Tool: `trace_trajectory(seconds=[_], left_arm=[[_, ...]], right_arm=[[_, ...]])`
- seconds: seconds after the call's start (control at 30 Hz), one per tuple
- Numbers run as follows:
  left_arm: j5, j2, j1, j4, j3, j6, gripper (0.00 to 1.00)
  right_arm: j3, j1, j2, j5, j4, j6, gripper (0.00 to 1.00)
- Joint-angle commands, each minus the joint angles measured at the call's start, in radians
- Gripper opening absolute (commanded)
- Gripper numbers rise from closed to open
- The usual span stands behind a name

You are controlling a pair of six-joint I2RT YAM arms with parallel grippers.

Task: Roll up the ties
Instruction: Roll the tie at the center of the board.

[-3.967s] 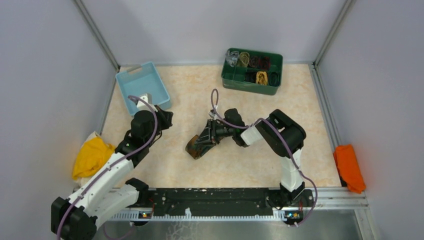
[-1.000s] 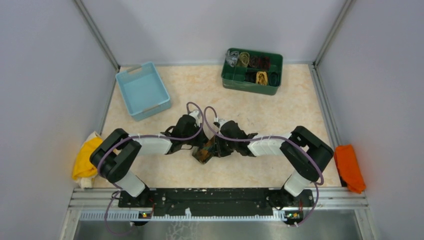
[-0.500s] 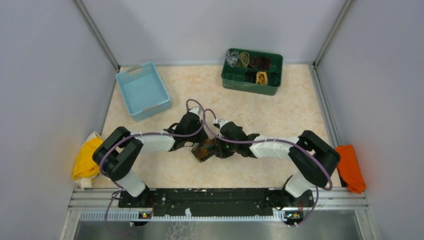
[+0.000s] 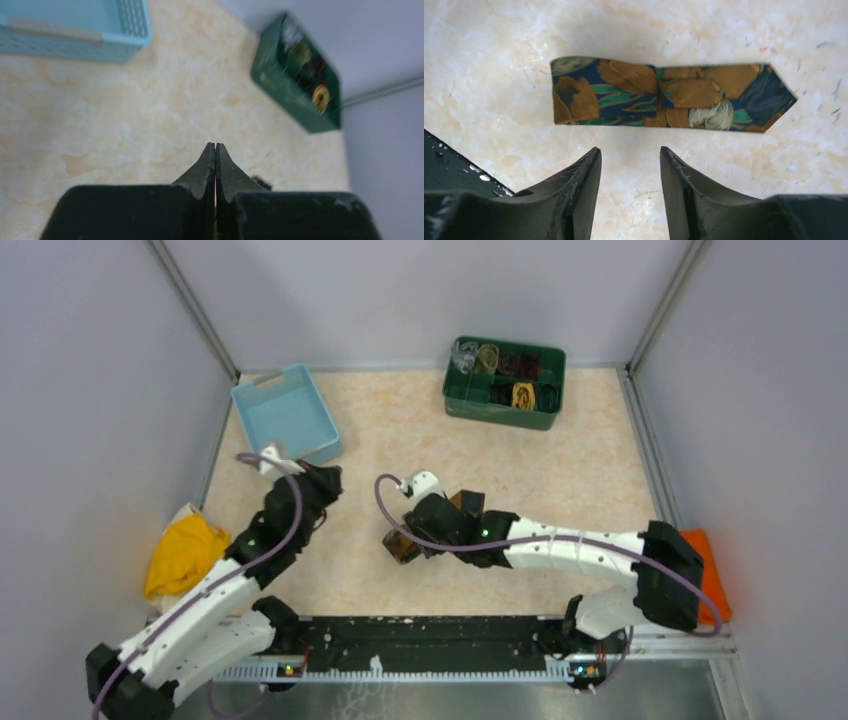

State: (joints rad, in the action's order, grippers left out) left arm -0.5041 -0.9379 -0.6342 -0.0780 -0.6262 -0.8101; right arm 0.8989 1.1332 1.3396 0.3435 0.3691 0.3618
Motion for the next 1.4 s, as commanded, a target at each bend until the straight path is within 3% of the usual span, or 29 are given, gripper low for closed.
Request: trace_trajectory(seconds=[0.0, 0.1, 0.2, 0.37, 0.67, 0.83, 1.07, 1.37], left_arm=[[-0.236, 0.351, 0.001, -0.139, 0.091, -0.107, 0.0], [-0.365, 0.563, 0.0, -0.223, 0.114, -0.15, 0.0], [-0.461, 0.671, 0.0, -0.295, 0.089, -0.134, 0.0], [-0.475, 0.66, 0.0, -0.442, 0.002, -0.143, 0.0], [-0.449, 0.663, 0.001, -0.416, 0.013, -0.084, 0.0], [-0.425, 0.666, 0.0, -0.373, 0.023, -0.041, 0.0], [-0.362, 0.666, 0.0, -0.291, 0.044, 0.02, 0.0], [-0.353, 0.649, 0.0, -0.256, 0.05, 0.048, 0.0]], right_arm=[[0.143, 0.086, 0.102, 0.216, 0.086, -0.07, 0.52], [0.205, 0.119, 0.189, 0.258, 0.086, -0.11, 0.62], [0.264, 0.146, 0.273, 0.251, 0.071, -0.137, 0.69], [0.351, 0.168, 0.392, 0.204, 0.054, -0.157, 0.73], [0.398, 0.169, 0.495, 0.145, 0.042, -0.156, 0.84], [0.415, 0.168, 0.569, 0.164, 0.089, -0.128, 0.84], [0.384, 0.154, 0.596, 0.235, 0.111, -0.051, 0.79], [0.315, 0.047, 0.57, 0.106, 0.063, 0.009, 0.5]])
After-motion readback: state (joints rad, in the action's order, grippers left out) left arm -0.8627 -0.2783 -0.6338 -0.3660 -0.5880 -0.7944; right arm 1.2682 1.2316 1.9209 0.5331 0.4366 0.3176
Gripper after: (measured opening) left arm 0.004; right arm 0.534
